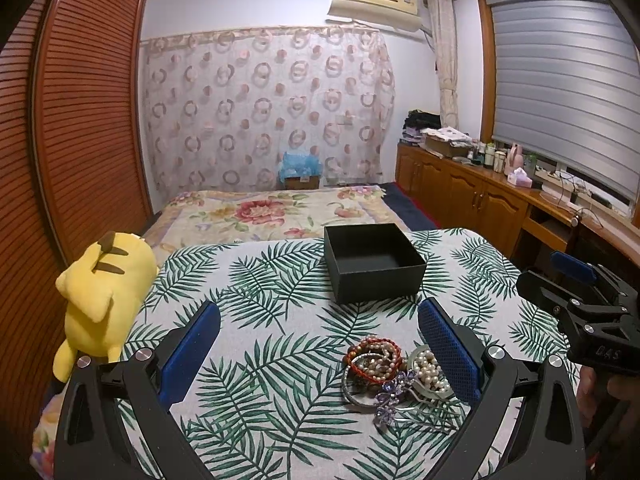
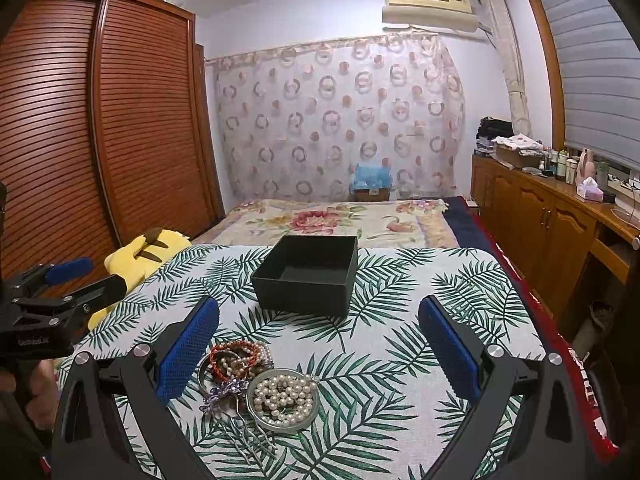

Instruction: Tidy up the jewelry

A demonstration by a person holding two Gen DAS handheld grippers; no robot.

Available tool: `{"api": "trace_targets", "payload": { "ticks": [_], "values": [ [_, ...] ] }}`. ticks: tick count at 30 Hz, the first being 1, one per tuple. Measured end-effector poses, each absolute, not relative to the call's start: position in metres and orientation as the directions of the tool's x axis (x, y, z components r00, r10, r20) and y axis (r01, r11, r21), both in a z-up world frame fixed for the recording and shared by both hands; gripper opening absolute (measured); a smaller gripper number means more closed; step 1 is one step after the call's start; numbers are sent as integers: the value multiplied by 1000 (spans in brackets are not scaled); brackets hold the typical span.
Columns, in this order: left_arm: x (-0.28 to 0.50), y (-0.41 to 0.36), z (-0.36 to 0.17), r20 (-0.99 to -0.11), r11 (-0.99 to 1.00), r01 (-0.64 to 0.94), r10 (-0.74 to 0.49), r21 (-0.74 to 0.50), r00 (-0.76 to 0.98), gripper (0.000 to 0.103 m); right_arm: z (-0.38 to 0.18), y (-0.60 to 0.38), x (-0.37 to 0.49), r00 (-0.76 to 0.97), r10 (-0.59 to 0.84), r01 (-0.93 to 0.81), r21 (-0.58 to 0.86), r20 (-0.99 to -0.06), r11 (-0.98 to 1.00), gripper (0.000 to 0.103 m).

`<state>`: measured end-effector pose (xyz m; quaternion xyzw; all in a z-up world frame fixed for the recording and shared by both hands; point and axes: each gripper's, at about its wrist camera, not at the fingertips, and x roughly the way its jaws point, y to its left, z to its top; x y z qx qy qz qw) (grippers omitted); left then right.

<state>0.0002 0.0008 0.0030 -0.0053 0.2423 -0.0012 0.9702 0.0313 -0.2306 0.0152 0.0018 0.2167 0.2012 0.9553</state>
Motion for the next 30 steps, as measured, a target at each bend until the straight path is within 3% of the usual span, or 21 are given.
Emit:
{"api": "trace_targets", "payload": {
  "ticks": [30],
  "values": [
    [-1, -3, 10, -464, 1000, -1, -3, -9, 886, 96, 14, -230, 36, 828, 386, -384, 90, -406, 919, 100]
  ]
}}
